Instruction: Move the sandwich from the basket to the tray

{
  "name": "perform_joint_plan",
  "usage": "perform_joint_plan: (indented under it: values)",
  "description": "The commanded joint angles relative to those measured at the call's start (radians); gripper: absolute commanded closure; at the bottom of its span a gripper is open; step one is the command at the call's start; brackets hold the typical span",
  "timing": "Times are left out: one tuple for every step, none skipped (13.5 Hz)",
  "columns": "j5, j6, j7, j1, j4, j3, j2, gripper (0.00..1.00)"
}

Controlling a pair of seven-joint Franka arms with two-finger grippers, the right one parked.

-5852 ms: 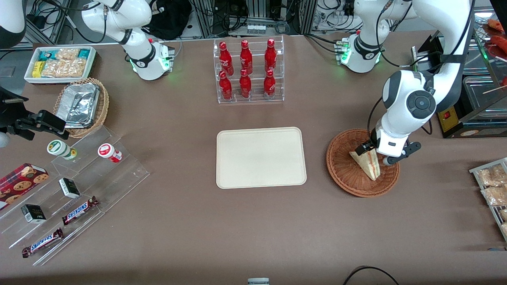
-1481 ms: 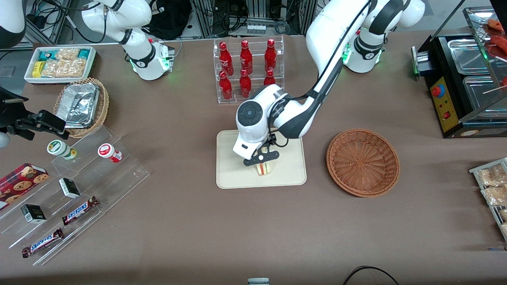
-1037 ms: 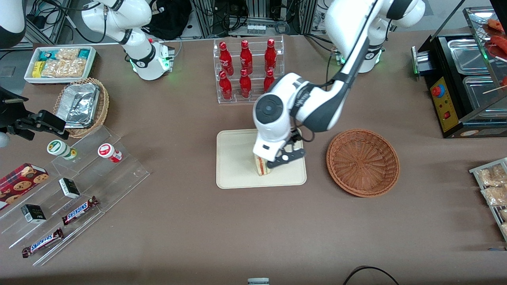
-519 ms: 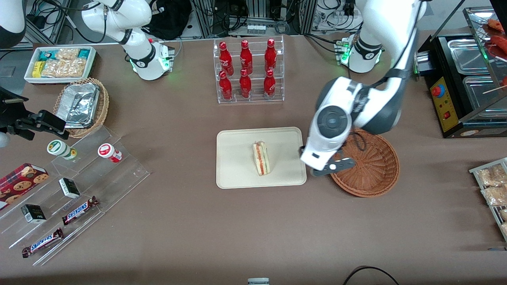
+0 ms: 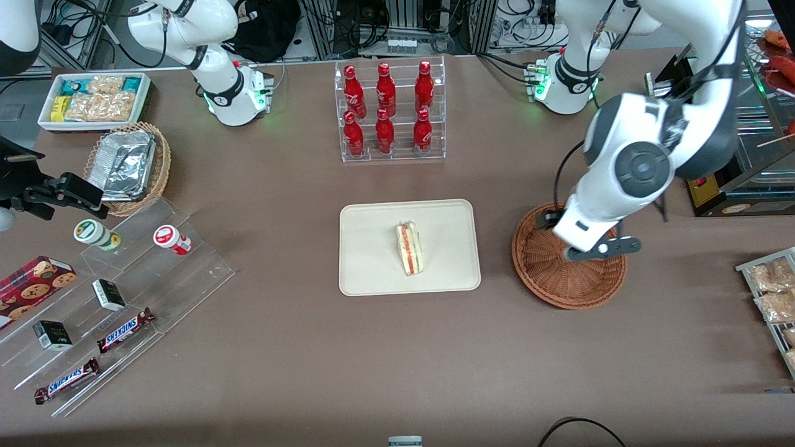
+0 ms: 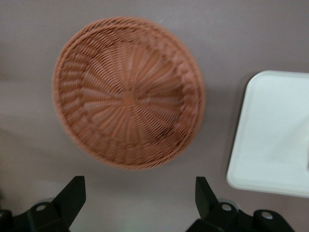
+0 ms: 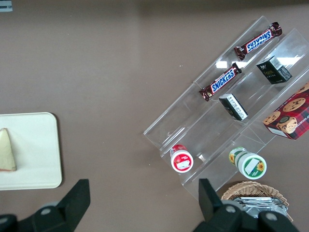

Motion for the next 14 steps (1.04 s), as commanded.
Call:
perform_joint_plan:
  values:
    - [-0.002,-0.068,0.089,0.186,-0.041,-0.16,-0.098,0.0]
    - [-0.002,-0.097,0.128,0.226,-0.039,-0.18,-0.118,0.0]
    - [-0.002,-0.118,0.163,0.251,-0.038,-0.182,-0.143,0.0]
    - [-0.004,-0.141,0.204,0.281,-0.036,-0.183,-0.164,0.0]
    - [-0.005,-0.178,0.246,0.314,-0.027,-0.183,-0.183,0.0]
    - [-0.013,-0.225,0.287,0.332,-0.001,-0.182,-0.192,0.0]
    - [-0.013,-0.268,0.338,0.352,0.031,-0.179,-0.195,0.0]
    - [-0.013,-0.302,0.376,0.363,0.062,-0.174,-0.195,0.0]
    - [-0.015,-0.336,0.395,0.368,0.098,-0.169,-0.195,0.0]
    - [-0.015,-0.349,0.396,0.369,0.12,-0.15,-0.194,0.0]
    - [-0.015,-0.349,0.396,0.369,0.132,-0.14,-0.195,0.0]
    - [-0.008,-0.343,0.396,0.369,0.142,-0.133,-0.197,0.0]
    - [-0.008,-0.336,0.398,0.369,0.152,-0.116,-0.197,0.0]
    - [-0.011,-0.335,0.398,0.369,0.165,-0.101,-0.197,0.0]
